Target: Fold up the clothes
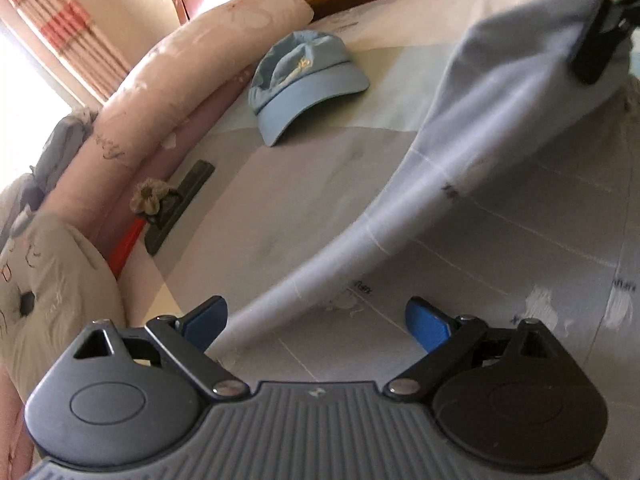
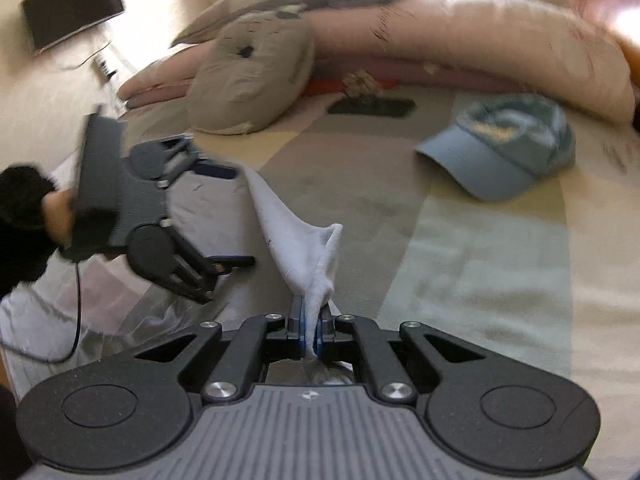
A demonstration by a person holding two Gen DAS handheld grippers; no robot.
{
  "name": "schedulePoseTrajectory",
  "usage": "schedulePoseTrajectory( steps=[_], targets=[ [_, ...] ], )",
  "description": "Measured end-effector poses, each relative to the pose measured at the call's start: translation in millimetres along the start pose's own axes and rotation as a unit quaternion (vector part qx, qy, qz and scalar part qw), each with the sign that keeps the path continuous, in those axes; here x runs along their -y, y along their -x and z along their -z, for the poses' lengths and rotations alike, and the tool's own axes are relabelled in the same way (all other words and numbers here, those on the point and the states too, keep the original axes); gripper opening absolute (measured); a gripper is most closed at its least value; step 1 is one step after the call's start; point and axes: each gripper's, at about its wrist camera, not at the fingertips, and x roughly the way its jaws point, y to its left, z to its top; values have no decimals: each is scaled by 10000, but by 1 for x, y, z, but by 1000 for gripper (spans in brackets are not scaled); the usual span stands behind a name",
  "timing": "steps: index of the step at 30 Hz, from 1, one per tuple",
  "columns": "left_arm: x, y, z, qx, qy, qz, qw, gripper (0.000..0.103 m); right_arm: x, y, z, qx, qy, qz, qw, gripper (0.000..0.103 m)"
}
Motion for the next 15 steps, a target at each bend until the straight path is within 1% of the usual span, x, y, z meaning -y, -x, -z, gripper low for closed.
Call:
schedulePoseTrajectory(
  steps=[3,5,6,9,11,13,14,15],
  targets=[
    [4,3,7,130,-64,-131,9998,96,-30,11,7,87,732,142,9972,6],
    [6,5,11,205,-52,-202,9996,96,-52,15,18,116,1423,333,9892,6],
    [7,6,13,249,-57,-232,9994,96,-63,16,24,123,1794,463,9826,6],
    [9,9,18,331,-42,-300,9990,96,-93,14,49,97,2937,940,9512,6],
    [9,11,20,376,-41,-343,9987,96,-107,11,65,81,3556,1247,9262,6],
    [10,14,23,434,-94,-396,9982,96,-115,8,75,1,3920,1416,9090,6],
    [11,16,26,471,-151,-428,9979,96,-118,7,79,3,4049,1508,9018,6],
    [11,17,28,479,-222,-469,9975,96,-117,8,81,60,4113,1611,8971,6]
  ],
)
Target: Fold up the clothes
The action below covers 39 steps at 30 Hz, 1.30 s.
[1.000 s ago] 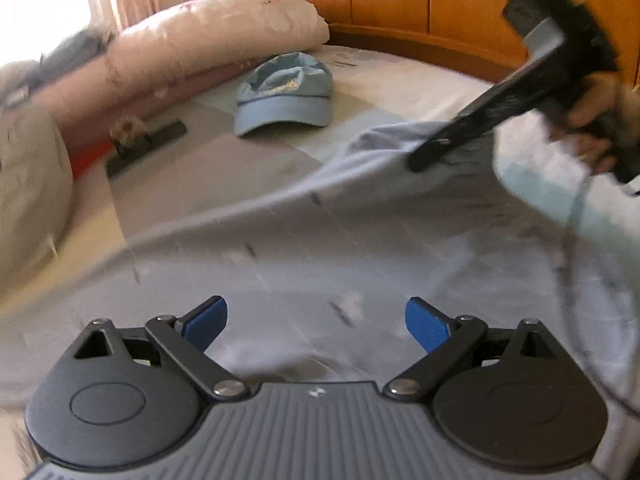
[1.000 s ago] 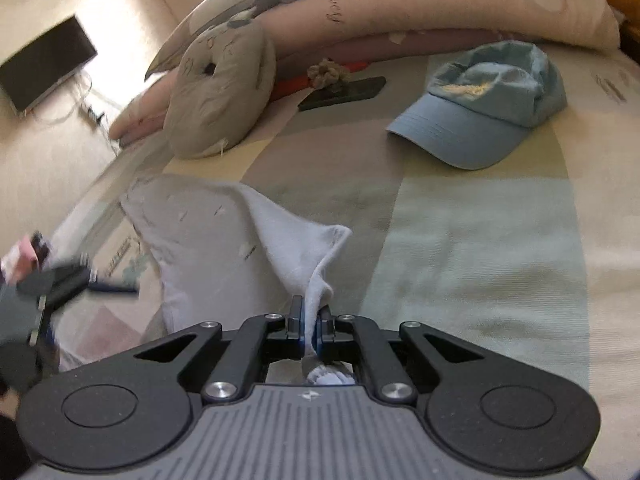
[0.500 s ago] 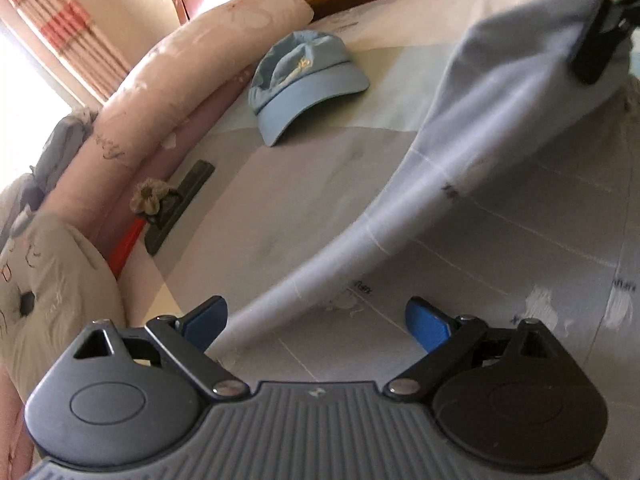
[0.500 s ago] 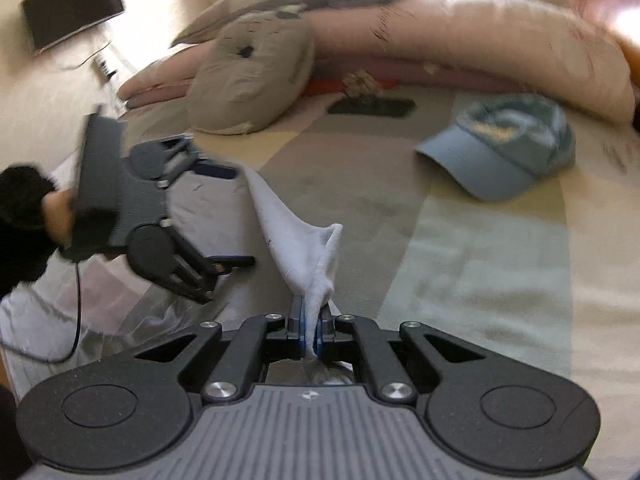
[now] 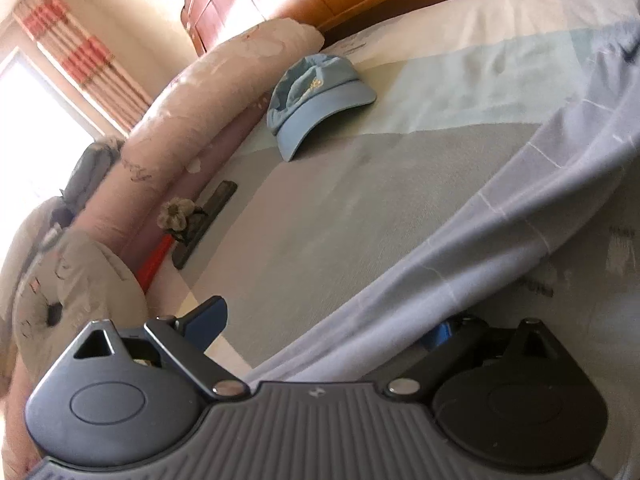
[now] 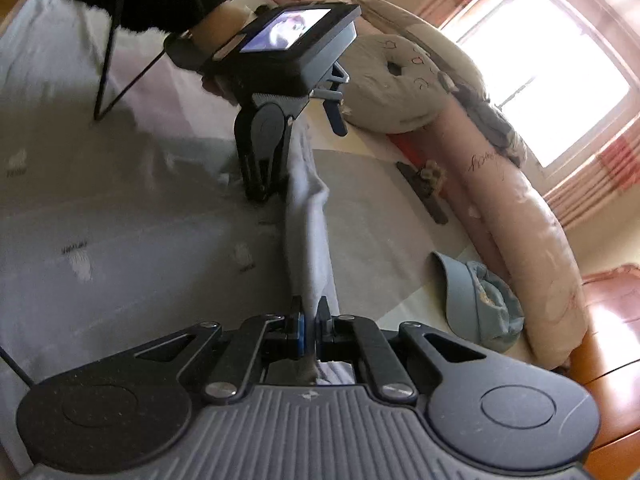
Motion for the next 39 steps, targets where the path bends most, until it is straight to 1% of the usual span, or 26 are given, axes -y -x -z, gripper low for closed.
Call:
schedulePoseTrajectory(
  steps=[2,4,7,10,12,15,16,17,19,20,23,25,30,33,34,36,38,39],
  targets=[
    [1,2,4,17,-147,-77,9999,96,-3,1,4,39,135,244,9996,6],
    [1,2,6,23,-152,-92,9998,96,-6,3,8,74,266,470,9985,6],
    [0,2,8,31,-150,-112,9998,96,-10,11,10,173,403,597,9973,5],
    [-1,1,10,23,-63,-110,9999,96,-15,16,8,164,414,433,9981,5],
    [-1,2,11,16,-25,-104,9999,96,-18,13,10,31,294,224,9993,6],
    [-1,2,11,11,-47,-109,9999,96,-15,6,11,-87,-123,-16,9999,9],
    [0,2,11,8,-52,-111,9999,96,-11,5,9,-62,-304,-84,9995,15],
    [-1,2,11,3,-39,-109,9999,96,-7,5,7,-36,-479,-145,9987,28],
    [-1,1,11,-2,-14,-103,9999,96,0,4,1,20,-820,-269,9963,43],
    [-1,1,11,0,-3,-100,10000,96,3,1,-4,46,-1007,-389,9941,45],
    [0,2,13,11,15,-117,9999,96,8,-10,-15,111,-1559,-786,9846,45],
    [0,2,13,19,24,-129,9999,96,9,-20,-22,93,-1852,-885,9787,45],
    [0,2,13,18,43,-155,9999,96,16,-60,-35,-107,-2469,-920,9646,44],
    [1,3,14,18,54,-170,9998,96,17,-80,-40,-223,-2632,-867,9606,42],
    [1,3,14,21,50,-173,9998,96,17,-86,-41,-261,-2681,-856,9592,36],
    [0,3,14,24,70,-170,9998,96,18,-92,-42,-315,-2759,-859,9568,30],
    [0,3,15,31,98,-170,9998,96,20,-96,-42,-360,-2828,-871,9545,15],
    [0,3,15,34,108,-172,9998,96,20,-98,-42,-383,-2862,-878,9534,13]
  ],
)
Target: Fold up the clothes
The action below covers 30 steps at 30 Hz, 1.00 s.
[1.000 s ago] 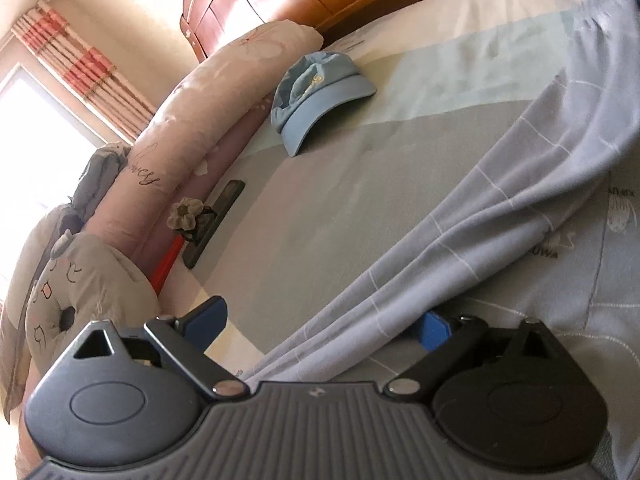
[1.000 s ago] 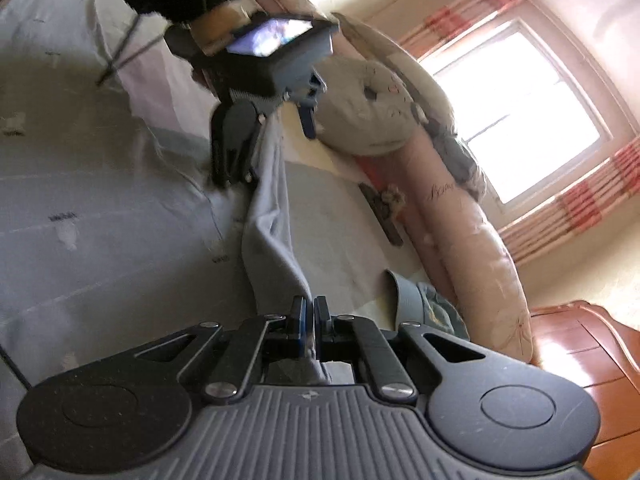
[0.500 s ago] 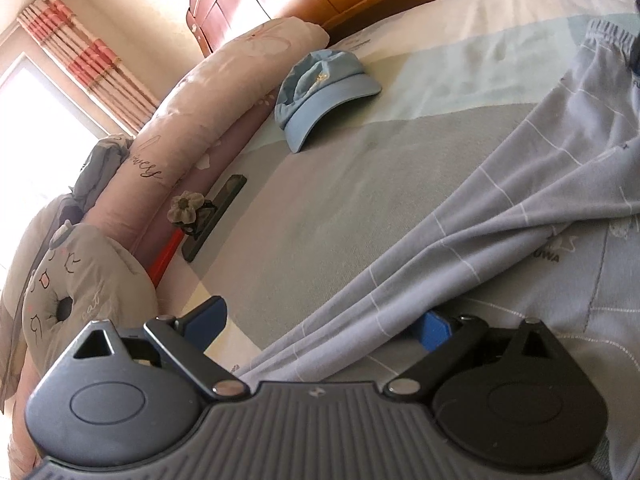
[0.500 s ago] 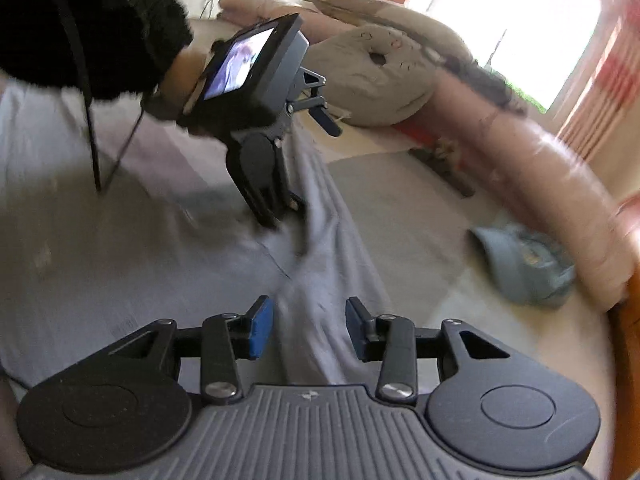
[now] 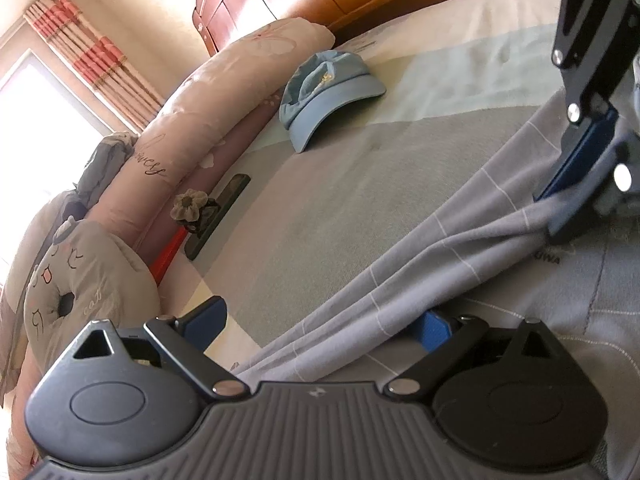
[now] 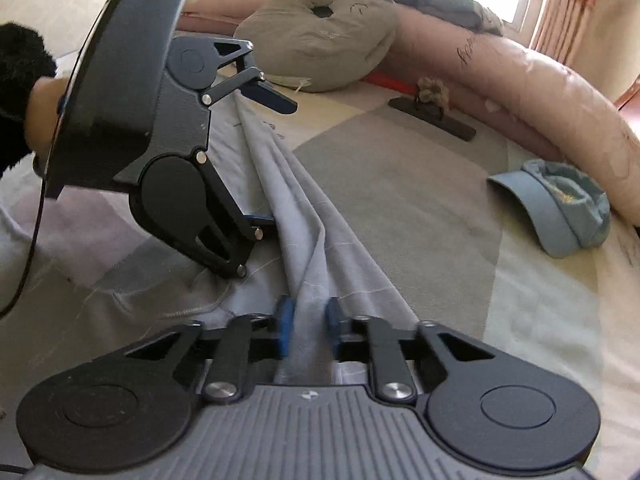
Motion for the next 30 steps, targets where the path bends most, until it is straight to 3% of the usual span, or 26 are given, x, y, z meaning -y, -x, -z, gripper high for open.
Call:
schedulePoseTrajectory(
  steps=[5,9,15,17,24,27,30],
  targets=[
    [0,0,1,11,43,-6,10000,96,-1,12,-3,82,15,-77,9999,6],
    [0,0,1,42,-65,7,10000,96,-1,26,-6,231,-38,-603,9979,5],
    [5,7,2,192,-631,-23,9978,96,-7,35,3,297,319,-986,9942,7],
    [6,10,4,261,-900,-87,9956,96,-7,37,7,263,271,-960,9947,11],
    [7,12,18,320,-1821,-378,9820,93,0,52,21,346,-3,-814,9961,14],
    [4,8,28,247,-2350,-471,9705,87,5,59,26,371,-145,-754,9964,15],
    [5,2,39,191,-2975,-442,9535,79,10,66,32,379,-294,-706,9964,16]
  ],
)
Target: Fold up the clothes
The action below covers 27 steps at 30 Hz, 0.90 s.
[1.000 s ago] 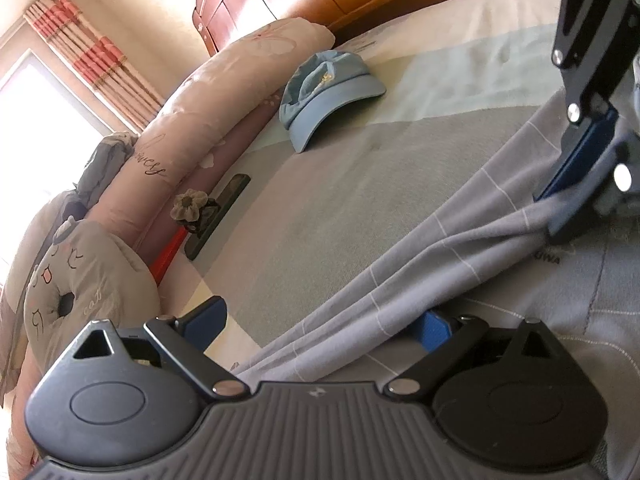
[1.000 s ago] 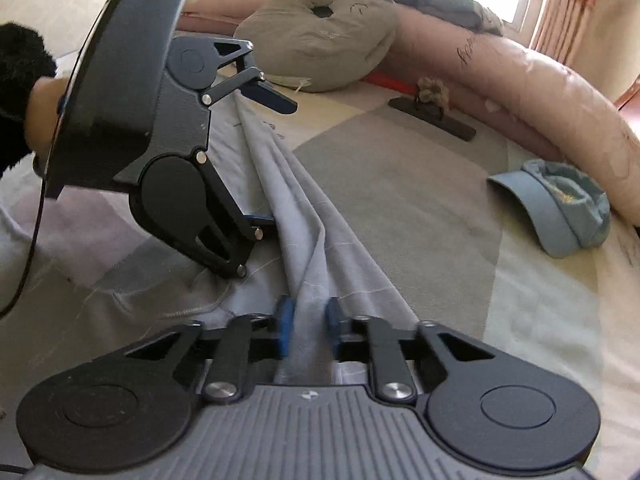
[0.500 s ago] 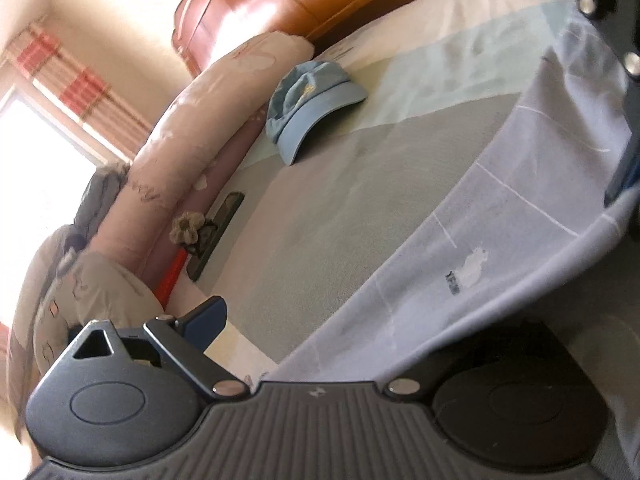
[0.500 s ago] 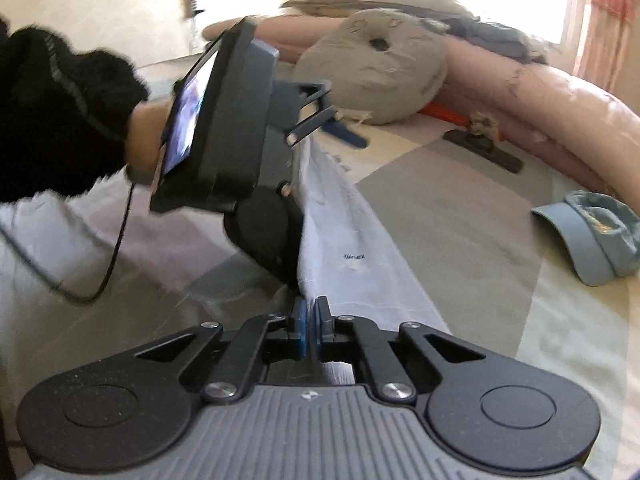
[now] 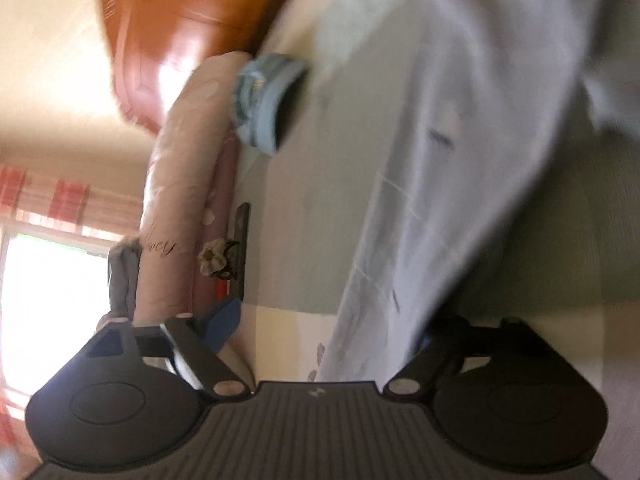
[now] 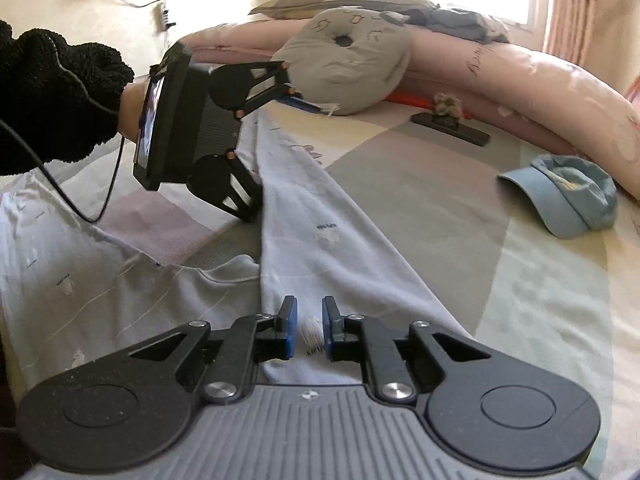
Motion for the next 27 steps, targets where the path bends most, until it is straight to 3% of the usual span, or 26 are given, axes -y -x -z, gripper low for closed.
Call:
schedulePoseTrajectory(
  steps=[3,6,8,10,13,15,16,19,23,25,27],
  targets=[
    [8,-1,0,217,-570,50,9981,70,3,5,2,20,-93,82,9999,16],
    [18,-2,-3,361,-1105,129,9931,51,5,9,4,46,-234,134,9996,17],
    [27,-4,-4,352,-1311,242,9905,23,5,12,6,67,-338,170,9993,18],
    [35,-5,-5,281,-1329,367,9900,0,2,14,10,62,-414,208,9989,19],
    [39,-6,-7,233,-1190,377,9919,0,-10,13,17,-97,-169,453,9988,31],
    [26,-8,-11,205,-818,573,9948,0,-22,10,22,-264,213,688,9971,39],
    [19,-8,-12,195,-650,665,9955,0,-29,7,24,-344,442,778,9954,39],
    [17,-10,-15,253,-789,624,9946,0,-48,-3,34,-580,1279,1117,9838,41],
    [16,-9,-19,296,-699,618,9952,0,-65,-13,50,-1002,2416,1753,9491,41],
    [14,-8,-21,321,-567,618,9960,0,-68,-12,50,-1035,2523,1756,9459,41],
    [13,-8,-23,329,-498,637,9962,0,-73,-17,40,-914,2432,1626,9519,42]
  ],
)
